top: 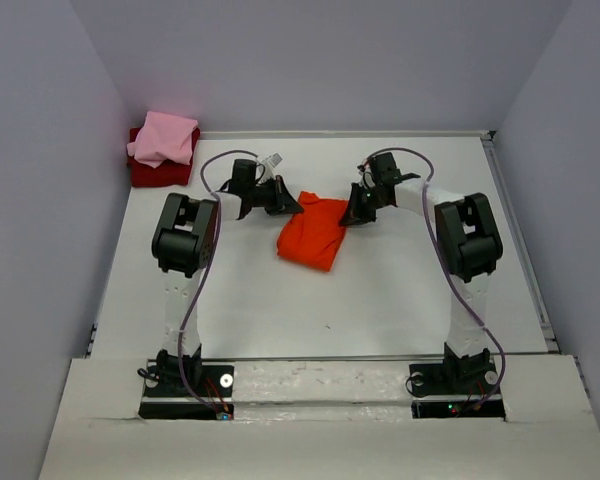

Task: Fold and stack the t-shirts
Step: Smooth out wrinkles on the folded tshirt

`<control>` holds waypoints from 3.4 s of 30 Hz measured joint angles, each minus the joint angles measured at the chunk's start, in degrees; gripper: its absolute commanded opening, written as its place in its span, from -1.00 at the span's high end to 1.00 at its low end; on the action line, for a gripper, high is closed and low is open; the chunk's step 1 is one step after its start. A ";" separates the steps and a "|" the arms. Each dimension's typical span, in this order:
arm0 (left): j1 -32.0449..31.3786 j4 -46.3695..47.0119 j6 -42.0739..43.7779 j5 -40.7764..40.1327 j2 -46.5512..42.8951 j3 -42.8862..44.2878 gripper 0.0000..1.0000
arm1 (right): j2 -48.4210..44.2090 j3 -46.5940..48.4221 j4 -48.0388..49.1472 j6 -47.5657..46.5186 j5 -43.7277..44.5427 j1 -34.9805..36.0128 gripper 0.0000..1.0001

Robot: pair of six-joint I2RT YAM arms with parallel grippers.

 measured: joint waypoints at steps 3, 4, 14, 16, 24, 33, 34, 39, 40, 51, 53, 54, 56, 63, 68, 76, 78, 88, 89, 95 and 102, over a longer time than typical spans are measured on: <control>-0.66 0.33 -0.17 -0.02 1.27 1.88 1.00 | 1.18 0.42 0.68 0.02 1.27 -0.07 1.00; -0.76 0.46 -0.20 -0.13 1.60 2.32 1.00 | 1.42 0.61 0.90 0.02 1.81 -0.09 1.00; -1.11 2.56 -1.05 -1.05 2.91 3.08 -0.98 | 1.38 0.70 2.40 0.68 5.51 -0.26 -0.21; -1.05 4.24 -1.49 0.37 2.80 3.10 -0.98 | 0.72 0.61 2.86 0.55 5.42 -0.39 -0.26; -1.16 1.99 0.63 -2.03 -5.46 -2.12 -0.98 | -4.59 -3.61 2.45 -0.48 9.14 -2.05 -0.37; 0.76 1.55 0.79 -0.42 -22.10 -16.09 -0.98 | -20.39 -12.11 -0.09 1.46 6.10 -2.69 -0.34; 0.79 1.81 0.81 -0.15 -23.30 -17.51 -0.98 | -21.57 -12.96 -0.07 1.99 5.46 -2.69 -0.34; 0.72 2.51 0.98 1.90 -25.18 -23.19 -0.98 | -26.27 -22.62 2.08 7.37 0.59 -2.58 -0.26; 0.72 2.45 1.11 2.08 -25.11 -23.85 -0.98 | -26.47 -24.06 2.38 8.11 0.02 -2.51 -0.24; 0.81 2.08 4.44 4.96 -19.93 -21.35 -0.96 | -25.70 -35.34 17.00 20.17 -7.67 -2.32 -0.11; 0.90 1.55 4.94 5.05 -18.47 -18.53 -0.95 | -25.20 -34.91 18.84 21.14 -8.09 -2.27 -0.11; 0.90 1.40 5.25 5.05 -17.79 -17.29 -0.93 | -24.72 -34.45 19.58 21.44 -8.17 -2.12 -0.11; 0.90 0.63 5.88 5.18 -16.55 -14.75 -0.92 | -23.52 -33.59 21.00 22.14 -8.37 -1.97 -0.11; 1.03 -1.51 7.48 5.97 -13.20 -10.69 -0.87 | -19.45 -31.08 23.85 24.11 -8.72 -1.01 -0.05; 1.27 -3.63 8.92 6.49 -12.76 -10.69 -0.74 | -17.70 -29.22 24.52 24.90 -8.76 -0.55 0.00; 1.38 -6.03 11.45 7.39 -10.23 -10.23 -0.61 | -16.52 -27.52 25.38 25.51 -8.92 0.07 0.02; 1.40 -6.60 11.74 7.54 -9.35 -10.23 -0.60 | -16.17 -27.52 25.46 25.55 -8.94 0.26 0.03; 1.40 -8.15 12.79 8.39 -9.03 -9.94 -0.28 | -15.17 -27.41 25.62 25.92 -8.94 0.61 0.11; 1.40 -8.57 12.92 8.39 -9.03 -9.66 -0.28 | -15.10 -27.36 25.62 25.94 -8.92 0.68 0.07; 1.42 -9.55 13.38 8.39 -9.03 -8.09 -0.30 | -14.88 -26.73 25.38 25.42 -8.85 0.70 -0.10; 1.66 -10.82 14.16 8.37 -9.03 -6.88 -0.30 | -14.91 -26.25 24.26 24.37 -8.35 0.72 -0.10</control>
